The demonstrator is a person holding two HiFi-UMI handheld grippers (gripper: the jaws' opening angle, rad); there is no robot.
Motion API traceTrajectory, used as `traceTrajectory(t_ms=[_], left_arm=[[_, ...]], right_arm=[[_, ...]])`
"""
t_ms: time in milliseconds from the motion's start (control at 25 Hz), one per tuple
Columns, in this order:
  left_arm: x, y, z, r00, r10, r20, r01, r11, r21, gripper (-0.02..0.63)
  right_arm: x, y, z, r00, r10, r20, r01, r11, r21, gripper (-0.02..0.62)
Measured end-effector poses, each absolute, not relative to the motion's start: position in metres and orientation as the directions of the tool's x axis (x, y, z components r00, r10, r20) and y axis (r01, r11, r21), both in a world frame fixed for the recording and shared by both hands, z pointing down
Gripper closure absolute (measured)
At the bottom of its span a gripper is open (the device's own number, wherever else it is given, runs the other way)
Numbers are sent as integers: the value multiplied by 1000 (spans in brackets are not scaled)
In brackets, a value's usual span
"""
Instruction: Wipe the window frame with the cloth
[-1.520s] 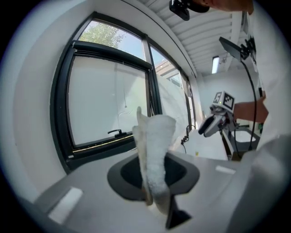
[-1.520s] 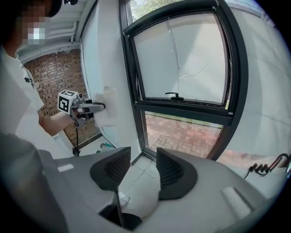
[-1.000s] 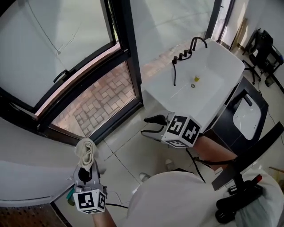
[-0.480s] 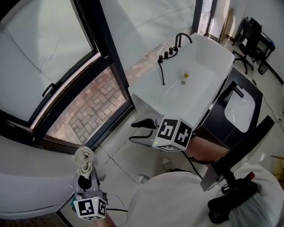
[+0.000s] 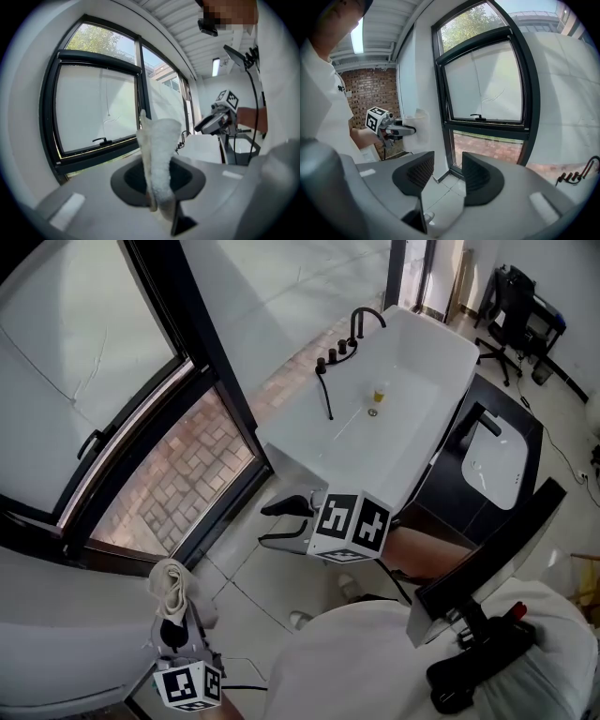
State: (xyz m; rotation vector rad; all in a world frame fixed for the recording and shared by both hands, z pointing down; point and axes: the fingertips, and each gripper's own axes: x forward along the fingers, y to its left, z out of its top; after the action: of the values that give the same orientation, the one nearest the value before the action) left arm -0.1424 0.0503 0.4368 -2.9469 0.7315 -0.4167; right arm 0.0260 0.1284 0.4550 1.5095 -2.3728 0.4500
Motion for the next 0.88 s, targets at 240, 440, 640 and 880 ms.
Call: traceTrajectory(t_ms=[240, 440, 640, 880], left_arm=[[-144, 52, 437, 838, -479, 261, -462, -878, -129, 515], [-149, 50, 442, 839, -482, 253, -464, -876, -131, 515], [-145, 52, 441, 838, -478, 262, -462, -878, -124, 515], [-144, 51, 442, 842, -470, 263, -454, -882, -123, 515]], right_arm=[[26, 127, 457, -407, -820, 402, -911, 398, -109, 408], [22, 127, 457, -415, -816, 402, -907, 407, -109, 408], [21, 127, 459, -415, -812, 410, -906, 410, -105, 408], [21, 127, 461, -408, -810, 422, -908, 406, -100, 408]])
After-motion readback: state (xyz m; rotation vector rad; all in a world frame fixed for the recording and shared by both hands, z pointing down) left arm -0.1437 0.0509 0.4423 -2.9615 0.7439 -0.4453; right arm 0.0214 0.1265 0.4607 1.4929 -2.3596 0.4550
